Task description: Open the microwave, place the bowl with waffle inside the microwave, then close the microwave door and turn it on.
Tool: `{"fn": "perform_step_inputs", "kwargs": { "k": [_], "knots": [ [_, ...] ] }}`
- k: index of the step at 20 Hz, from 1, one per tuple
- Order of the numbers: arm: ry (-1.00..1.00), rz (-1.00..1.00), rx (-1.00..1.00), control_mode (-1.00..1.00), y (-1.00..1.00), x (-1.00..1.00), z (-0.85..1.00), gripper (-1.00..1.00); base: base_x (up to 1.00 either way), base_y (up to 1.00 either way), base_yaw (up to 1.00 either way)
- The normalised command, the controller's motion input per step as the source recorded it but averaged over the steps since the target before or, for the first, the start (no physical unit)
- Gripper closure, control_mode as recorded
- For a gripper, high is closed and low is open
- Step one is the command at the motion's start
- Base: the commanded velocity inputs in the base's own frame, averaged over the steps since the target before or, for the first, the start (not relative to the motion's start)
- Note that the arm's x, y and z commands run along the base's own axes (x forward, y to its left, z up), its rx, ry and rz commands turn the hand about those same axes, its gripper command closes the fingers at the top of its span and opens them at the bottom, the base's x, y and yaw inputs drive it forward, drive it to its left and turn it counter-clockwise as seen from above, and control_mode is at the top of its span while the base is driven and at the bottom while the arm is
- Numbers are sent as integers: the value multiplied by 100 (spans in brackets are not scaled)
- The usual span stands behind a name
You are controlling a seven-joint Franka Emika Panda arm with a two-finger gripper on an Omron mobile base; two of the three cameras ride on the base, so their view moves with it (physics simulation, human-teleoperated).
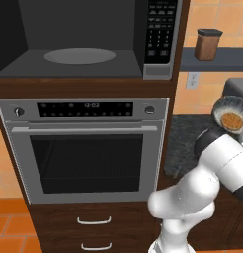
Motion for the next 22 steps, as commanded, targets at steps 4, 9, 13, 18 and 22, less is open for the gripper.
{"fn": "perform_step_inputs", "kwargs": {
  "k": [4,9,13,18,22],
  "knots": [
    [-27,-36,0,-100,67,-51,45,100,0,0,0],
    [-14,-17,0,-100,98,-54,65,100,0,0,0],
    [0,-1,-1,-100,100,-57,60,100,0,0,0],
    [0,0,-6,-100,99,-65,62,100,0,0,0],
    [0,0,-3,-100,98,-67,62,100,0,0,0]
  ]
}}
